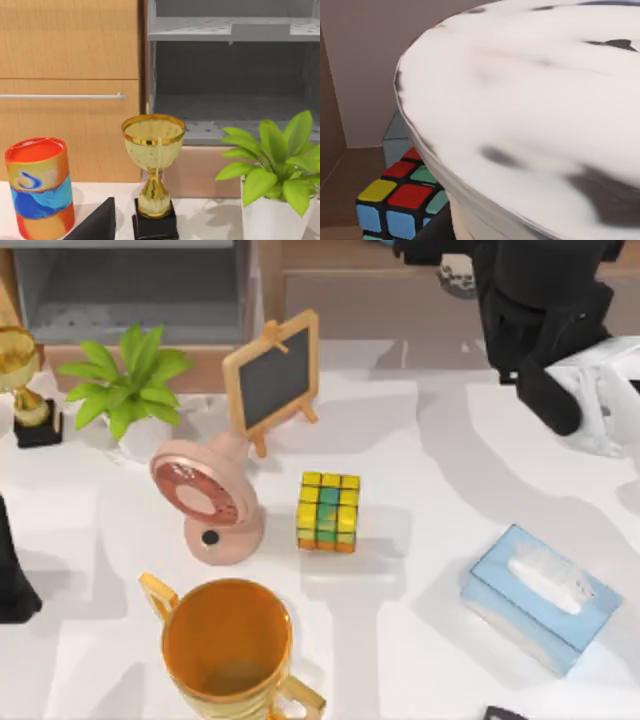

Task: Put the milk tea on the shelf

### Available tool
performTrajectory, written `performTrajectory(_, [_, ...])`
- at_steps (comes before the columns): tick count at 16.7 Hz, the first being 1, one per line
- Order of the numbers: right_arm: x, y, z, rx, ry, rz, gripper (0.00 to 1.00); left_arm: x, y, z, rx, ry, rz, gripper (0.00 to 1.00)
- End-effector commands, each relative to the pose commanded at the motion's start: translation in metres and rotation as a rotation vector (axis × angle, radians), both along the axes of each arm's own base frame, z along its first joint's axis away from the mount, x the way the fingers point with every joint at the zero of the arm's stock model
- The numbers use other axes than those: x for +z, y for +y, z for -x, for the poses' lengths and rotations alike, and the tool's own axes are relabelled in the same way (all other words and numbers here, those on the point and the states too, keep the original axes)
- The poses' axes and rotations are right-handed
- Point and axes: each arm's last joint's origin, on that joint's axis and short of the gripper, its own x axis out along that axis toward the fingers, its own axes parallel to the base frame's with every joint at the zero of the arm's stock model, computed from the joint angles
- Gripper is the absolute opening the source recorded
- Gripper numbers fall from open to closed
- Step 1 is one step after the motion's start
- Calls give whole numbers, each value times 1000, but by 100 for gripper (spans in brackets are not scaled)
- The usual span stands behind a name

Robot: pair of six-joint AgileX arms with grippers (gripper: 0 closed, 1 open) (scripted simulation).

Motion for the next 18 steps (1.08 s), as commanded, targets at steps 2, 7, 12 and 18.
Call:
performTrajectory(2, [8,-22,-8,-8,29,27,0,0,0,0,0,0,0,100])
performTrajectory(7, [24,-79,-26,-16,119,68,0,0,0,0,0,0,0,100])
performTrajectory(12, [40,-132,-39,-4,190,67,0,0,0,0,0,0,0,100])
performTrajectory(18, [61,-160,-45,27,197,52,0,0,0,0,0,0,0,100])
